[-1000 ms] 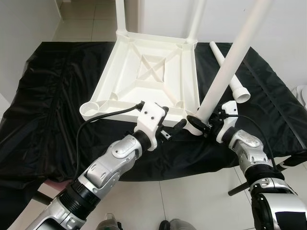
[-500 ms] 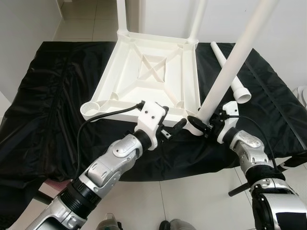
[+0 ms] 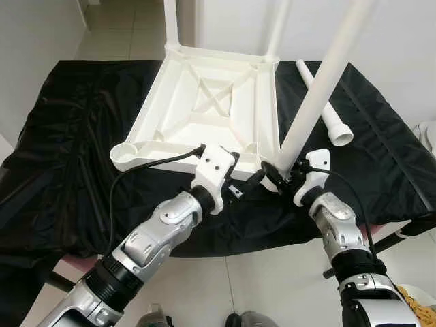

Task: Building children table

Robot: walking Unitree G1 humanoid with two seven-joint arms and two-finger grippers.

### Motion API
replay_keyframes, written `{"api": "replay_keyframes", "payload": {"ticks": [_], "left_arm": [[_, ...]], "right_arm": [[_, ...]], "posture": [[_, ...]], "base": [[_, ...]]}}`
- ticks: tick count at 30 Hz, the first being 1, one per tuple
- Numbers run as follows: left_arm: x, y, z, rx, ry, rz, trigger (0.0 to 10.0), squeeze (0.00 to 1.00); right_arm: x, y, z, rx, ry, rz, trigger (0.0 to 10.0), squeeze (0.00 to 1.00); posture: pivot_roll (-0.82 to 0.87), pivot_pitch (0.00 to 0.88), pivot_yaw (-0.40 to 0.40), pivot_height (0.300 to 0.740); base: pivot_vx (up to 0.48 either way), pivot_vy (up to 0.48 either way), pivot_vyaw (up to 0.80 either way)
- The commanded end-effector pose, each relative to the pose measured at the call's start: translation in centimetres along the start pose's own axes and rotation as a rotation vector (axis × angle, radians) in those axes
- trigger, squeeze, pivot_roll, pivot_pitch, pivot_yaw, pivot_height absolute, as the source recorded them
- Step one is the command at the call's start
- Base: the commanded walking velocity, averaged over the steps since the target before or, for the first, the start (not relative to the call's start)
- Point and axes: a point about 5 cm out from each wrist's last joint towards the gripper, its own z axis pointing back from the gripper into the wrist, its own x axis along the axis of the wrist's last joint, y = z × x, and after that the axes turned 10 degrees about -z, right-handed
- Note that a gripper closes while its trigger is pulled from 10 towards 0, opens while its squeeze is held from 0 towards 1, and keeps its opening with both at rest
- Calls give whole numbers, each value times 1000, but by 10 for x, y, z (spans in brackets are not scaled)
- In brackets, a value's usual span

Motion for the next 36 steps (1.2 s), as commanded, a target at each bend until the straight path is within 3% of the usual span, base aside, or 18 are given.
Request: {"api": "replay_keyframes", "payload": {"ticks": [1,3,5,6,8,17,23,29,30,36], "left_arm": [[4,-16,2,-270,-53,-17,10000,0],[4,-16,2,-270,-53,-17,10000,0],[3,-17,2,-273,-54,-16,10000,0],[3,-17,2,-273,-54,-16,10000,0],[3,-18,2,-275,-53,-12,10000,0],[3,-18,2,-274,-53,-13,10000,0],[3,-19,2,-271,-55,-11,10000,0],[3,-20,2,-271,-56,-10,10000,0],[3,-20,1,-270,-56,-10,10000,0],[3,-19,1,-266,-58,-9,10000,0]], "right_arm": [[-1,-1,1,-75,9,-8,10000,0],[-1,-1,1,-75,9,-8,10000,0],[-3,2,1,-219,4,-48,10000,0],[-3,2,1,-219,4,-48,10000,0],[-7,5,5,-448,-14,-91,10000,0],[-9,15,11,-692,-45,-125,10000,0],[-8,37,5,-630,-36,-108,10000,0],[-5,37,4,-590,-39,-124,10000,4],[-5,38,4,-559,-39,-126,10000,1000],[4,32,5,-389,-76,-67,10000,1000]], "posture": [[-8,40,-33,740],[-8,40,-33,740],[-7,36,-38,740],[-7,36,-38,740],[-6,35,-41,740],[-3,31,-45,740],[-1,29,-50,740],[-1,30,-52,740],[-2,31,-53,740],[-7,36,-52,740]], "base": [[0,0,0],[0,0,0],[0,0,0],[0,0,0],[0,0,0],[0,0,0],[0,0,0],[0,0,0],[0,0,0],[0,0,0]]}}
